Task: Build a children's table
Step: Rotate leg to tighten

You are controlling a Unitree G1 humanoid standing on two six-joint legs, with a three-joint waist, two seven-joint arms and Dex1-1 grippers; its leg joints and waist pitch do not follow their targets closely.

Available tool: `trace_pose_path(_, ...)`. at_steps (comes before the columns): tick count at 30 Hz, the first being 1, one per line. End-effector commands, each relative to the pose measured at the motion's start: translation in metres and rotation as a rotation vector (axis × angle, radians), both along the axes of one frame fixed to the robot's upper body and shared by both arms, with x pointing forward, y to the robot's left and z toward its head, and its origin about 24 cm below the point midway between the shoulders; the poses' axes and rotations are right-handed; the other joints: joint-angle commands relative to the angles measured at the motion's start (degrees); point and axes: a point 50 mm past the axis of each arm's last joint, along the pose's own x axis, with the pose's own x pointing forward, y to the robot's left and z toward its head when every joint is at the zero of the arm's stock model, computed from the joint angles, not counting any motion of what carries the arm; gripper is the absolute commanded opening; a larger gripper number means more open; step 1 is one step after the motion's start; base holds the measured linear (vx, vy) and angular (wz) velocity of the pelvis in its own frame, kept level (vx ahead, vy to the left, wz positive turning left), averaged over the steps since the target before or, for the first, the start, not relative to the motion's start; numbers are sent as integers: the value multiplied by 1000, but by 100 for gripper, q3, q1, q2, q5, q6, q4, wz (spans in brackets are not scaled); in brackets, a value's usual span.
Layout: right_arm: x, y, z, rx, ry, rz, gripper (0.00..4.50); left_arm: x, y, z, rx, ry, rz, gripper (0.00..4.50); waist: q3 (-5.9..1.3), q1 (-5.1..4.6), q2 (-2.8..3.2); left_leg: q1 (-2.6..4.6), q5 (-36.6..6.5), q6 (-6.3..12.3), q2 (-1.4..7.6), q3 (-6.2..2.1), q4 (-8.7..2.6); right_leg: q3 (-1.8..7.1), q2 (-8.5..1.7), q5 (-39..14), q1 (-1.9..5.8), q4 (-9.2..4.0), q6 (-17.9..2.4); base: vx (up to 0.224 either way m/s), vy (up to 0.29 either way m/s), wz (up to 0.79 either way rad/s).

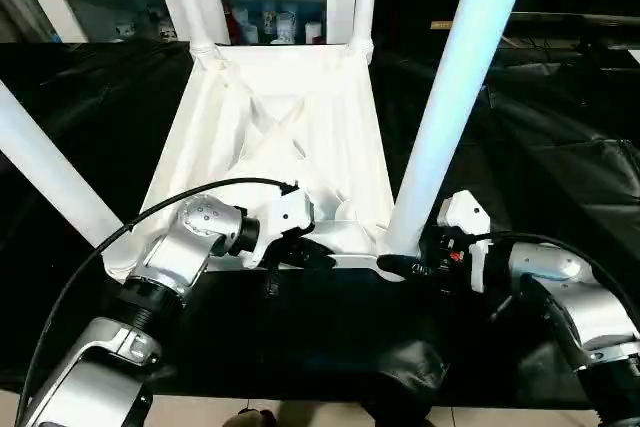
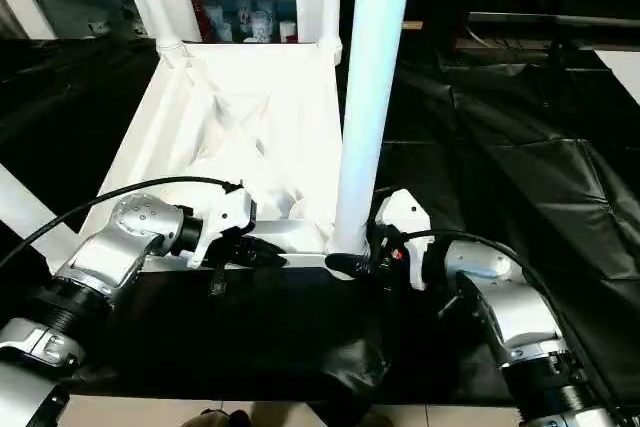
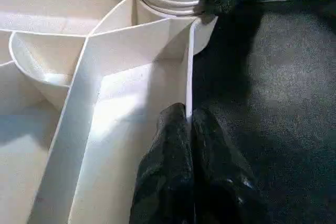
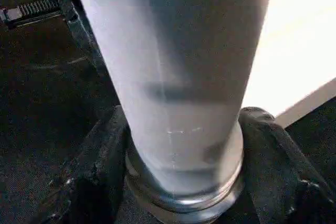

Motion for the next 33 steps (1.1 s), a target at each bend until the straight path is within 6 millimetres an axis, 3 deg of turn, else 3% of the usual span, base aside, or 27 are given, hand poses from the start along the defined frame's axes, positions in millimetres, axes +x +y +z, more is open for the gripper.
trace_pose_path(1, -1, -1, -7, 11, 30, -48, 265, -2, -7, 3, -56, 11, -28, 0, -311, -12, -44, 137, -876, 583, 283, -100, -365, 109, -213, -419, 271, -280, -1662, 0, 0, 0)
trace_pose_path(2, -1, -1, -7, 11, 30, -48, 265, -2, -7, 3, -56, 11, -28, 0, -310, -17, -50, 139, -891, 577, 283, -95, -365, 112, -211, -429, 269, -285, -1661, 0, 0, 0)
trace_pose_path(4, 13, 0, -16, -3, -19, -260, 265, 4, -11, -3, -62, 15, 66, 0, -302, -60, -35, 123, -967, 473, 262, -99, -372, 113, -219, -577, 250, -302, -1645, 0, 0, 0)
trace_pose_path(6, 16, 0, -18, -6, -23, -303, 265, 6, -12, -5, -65, 12, 97, 0, -299, -110, -65, 106, -1064, 381, 246, -117, -386, 104, -222, -795, 270, -322, -1575, 0, 0, 0)
trace_pose_path(9, 22, 6, -26, 20, -20, -461, 265, 16, -17, -10, -50, -17, 223, 0, -278, -168, -47, 137, -1310, 286, 251, -110, -402, 123, -209, -1172, 239, -374, -1482, 0, 0, 0)
trace_pose_path(11, 27, 15, -33, 15, -30, -607, 264, 25, -25, -13, -37, -41, 344, 0, -271, -191, -46, 168, -1549, 67, 233, -124, -430, 119, -211, -1704, 199, -421, -1323, 0, 0, 0)
trace_pose_path(16, 34, 21, -37, -5, -38, -783, 264, 34, -34, -11, -35, -67, 459, 0, -286, -196, -39, 155, -1530, 69, 226, -127, -441, 133, -200, -1550, 217, -430, -1210, 0, 0, 0)
trace_pose_path(22, 35, 48, -31, 91, -29, -730, 264, 36, -44, -11, -27, -84, 479, 0, -295, -159, -46, 146, -1379, 217, 228, -121, -436, 130, -201, -1258, 235, -423, -1229, 0, 0, 0)
trace_pose_path(23, 34, 50, -30, 111, -28, -712, 299, 36, -45, -10, -24, -87, 472, 0, -298, -151, -34, 144, -1360, 240, 234, -124, -438, 131, -208, -1228, 239, -419, -1236, 0, 0, 0)
trace_pose_path(25, 34, 50, -23, 169, -48, -681, 334, 35, -43, -10, -23, -91, 449, 0, -290, -153, -46, 139, -1361, 261, 236, -122, -444, 127, -202, -1204, 238, -420, -1240, 0, 0, 0)
trace_pose_path(29, 34, 42, -9, 226, -110, -639, 362, 32, -41, -8, -30, -105, 388, 0, -299, -188, -36, 99, -1412, 299, 240, -149, -453, 115, -209, -1213, 267, -410, -1218, 0, 0, 0)
trace_pose_path(33, 34, 28, 0, 210, -131, -572, 397, 29, -39, -8, -33, -97, 343, 0, -314, -200, -33, 90, -1038, 514, 236, -119, -396, 118, -214, -717, 276, -367, -1400, 0, 0, 0)
